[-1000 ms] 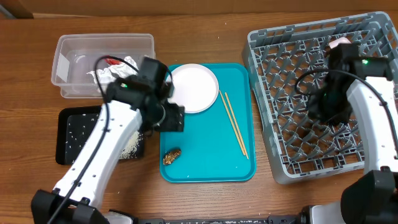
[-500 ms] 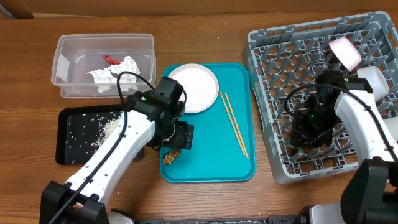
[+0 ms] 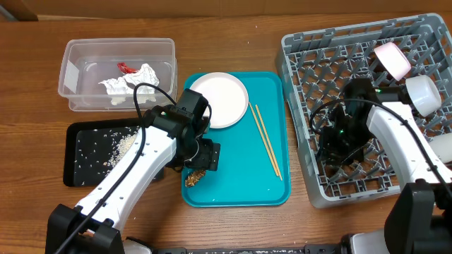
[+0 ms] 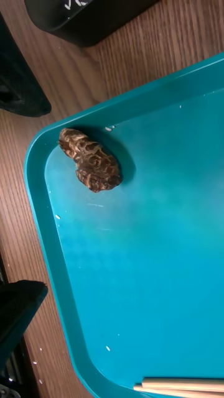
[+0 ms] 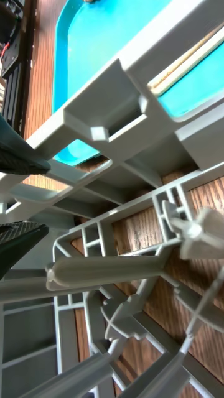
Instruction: Sort waste into correct bins and load items into the dishwasher
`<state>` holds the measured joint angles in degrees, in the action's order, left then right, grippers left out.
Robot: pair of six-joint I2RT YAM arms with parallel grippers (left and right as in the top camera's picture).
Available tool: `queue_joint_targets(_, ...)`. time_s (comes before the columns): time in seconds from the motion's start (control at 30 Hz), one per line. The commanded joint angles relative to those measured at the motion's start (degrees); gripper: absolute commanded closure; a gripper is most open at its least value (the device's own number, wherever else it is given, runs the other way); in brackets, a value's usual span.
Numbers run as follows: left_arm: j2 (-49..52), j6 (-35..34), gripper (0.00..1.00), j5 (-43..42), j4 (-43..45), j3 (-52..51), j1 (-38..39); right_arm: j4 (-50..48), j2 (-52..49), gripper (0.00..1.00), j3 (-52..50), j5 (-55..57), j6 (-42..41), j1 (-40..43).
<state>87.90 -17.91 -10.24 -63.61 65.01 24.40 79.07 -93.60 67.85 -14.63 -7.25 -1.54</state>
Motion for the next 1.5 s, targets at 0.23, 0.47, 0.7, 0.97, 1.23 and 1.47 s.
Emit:
queue_joint_targets(0.23, -0.2, -0.6, 0.14, 0.2, 0.2, -0.4, 0.3, -0.1, -0.1, 0.71, -0.1, -1.9, 0.7, -2.5)
queue_joint_targets(0.47, -0.2, -0.6, 0.14, 0.2, 0.3, -0.4, 0.3, 1.0, -0.1, 0.68, -0.1, 1.9, -0.4, -2.5)
queue_joint_targets(0.7, -0.2, -0.6, 0.14, 0.2, 0.9, -0.4, 0.3, 2.6, -0.1, 0.65, -0.1, 3.2, -0.5, -2.5)
queue_joint_targets(0.97, -0.2, -0.2, 0.15, 0.6, 1.2, -0.4, 0.4, 1.1, 0.4, 0.64, 2.3, 3.1, 0.0, -2.5)
queue_joint_targets(1.23, -0.1, 1.8, 0.15, 3.2, 3.3, -1.0, 0.4, 2.5, 3.9, 0.55, 12.5, 8.7, 0.0, -2.4)
queue_joint_targets(1.47, 0.7, 3.1, 0.15, 3.2, 5.8, -4.7, 0.4, 3.8, 5.7, 0.51, 15.9, 17.2, -6.7, -0.6)
